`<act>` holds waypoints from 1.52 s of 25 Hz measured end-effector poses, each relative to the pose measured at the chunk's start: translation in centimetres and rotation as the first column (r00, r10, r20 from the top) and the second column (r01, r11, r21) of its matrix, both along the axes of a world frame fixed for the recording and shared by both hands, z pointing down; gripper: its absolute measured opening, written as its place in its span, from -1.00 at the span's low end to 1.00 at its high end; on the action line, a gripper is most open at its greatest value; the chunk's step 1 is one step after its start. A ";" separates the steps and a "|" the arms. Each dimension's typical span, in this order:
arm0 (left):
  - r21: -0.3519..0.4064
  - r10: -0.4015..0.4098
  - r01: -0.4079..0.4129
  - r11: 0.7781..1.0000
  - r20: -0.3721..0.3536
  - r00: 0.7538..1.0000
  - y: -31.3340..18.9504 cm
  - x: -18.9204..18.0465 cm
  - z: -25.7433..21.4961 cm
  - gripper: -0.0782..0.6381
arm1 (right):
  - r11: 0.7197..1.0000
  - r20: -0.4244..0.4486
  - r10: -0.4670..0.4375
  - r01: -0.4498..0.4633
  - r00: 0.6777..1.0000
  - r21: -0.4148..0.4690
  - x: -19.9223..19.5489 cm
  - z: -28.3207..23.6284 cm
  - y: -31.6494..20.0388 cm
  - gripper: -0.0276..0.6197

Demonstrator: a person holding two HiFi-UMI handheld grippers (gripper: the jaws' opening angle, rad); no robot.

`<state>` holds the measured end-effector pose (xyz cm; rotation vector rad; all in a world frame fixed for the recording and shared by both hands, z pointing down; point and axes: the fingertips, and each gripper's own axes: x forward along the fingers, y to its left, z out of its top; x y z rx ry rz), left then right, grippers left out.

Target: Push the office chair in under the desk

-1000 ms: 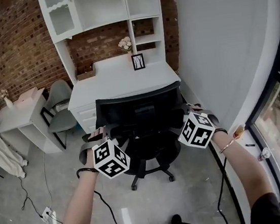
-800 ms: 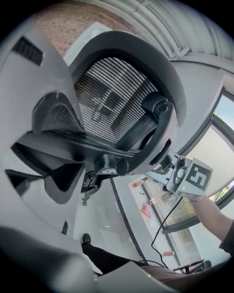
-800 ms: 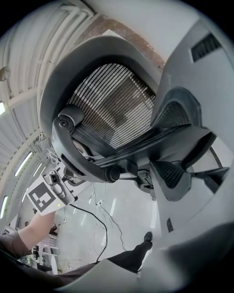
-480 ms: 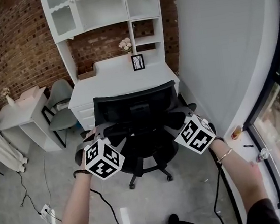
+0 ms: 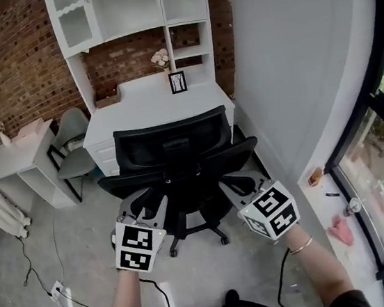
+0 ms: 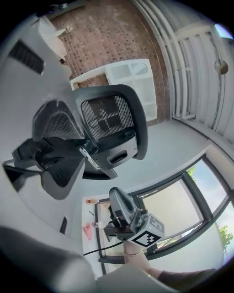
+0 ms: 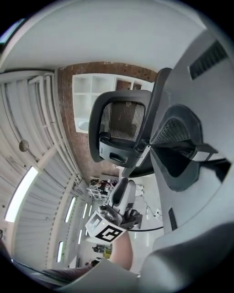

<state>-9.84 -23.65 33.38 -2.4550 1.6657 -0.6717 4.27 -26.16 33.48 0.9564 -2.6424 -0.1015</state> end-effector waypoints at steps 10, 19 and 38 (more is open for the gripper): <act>0.029 -0.084 0.093 0.995 -0.226 0.971 2.0 2.0 1.5 -0.70 | 0.992 0.297 0.120 -0.099 0.947 -0.085 2.1 0.3 3.0 -0.90; 0.006 -0.109 0.117 0.993 -0.323 0.940 3.3 3.6 3.5 -0.71 | 0.980 0.371 0.189 -0.149 0.909 -0.134 3.5 2.3 4.2 -0.90; -0.043 -0.178 0.174 0.984 -0.325 0.929 6.6 7.8 6.3 -0.71 | 0.977 0.374 0.193 -0.142 0.907 -0.158 7.0 4.5 6.4 -0.90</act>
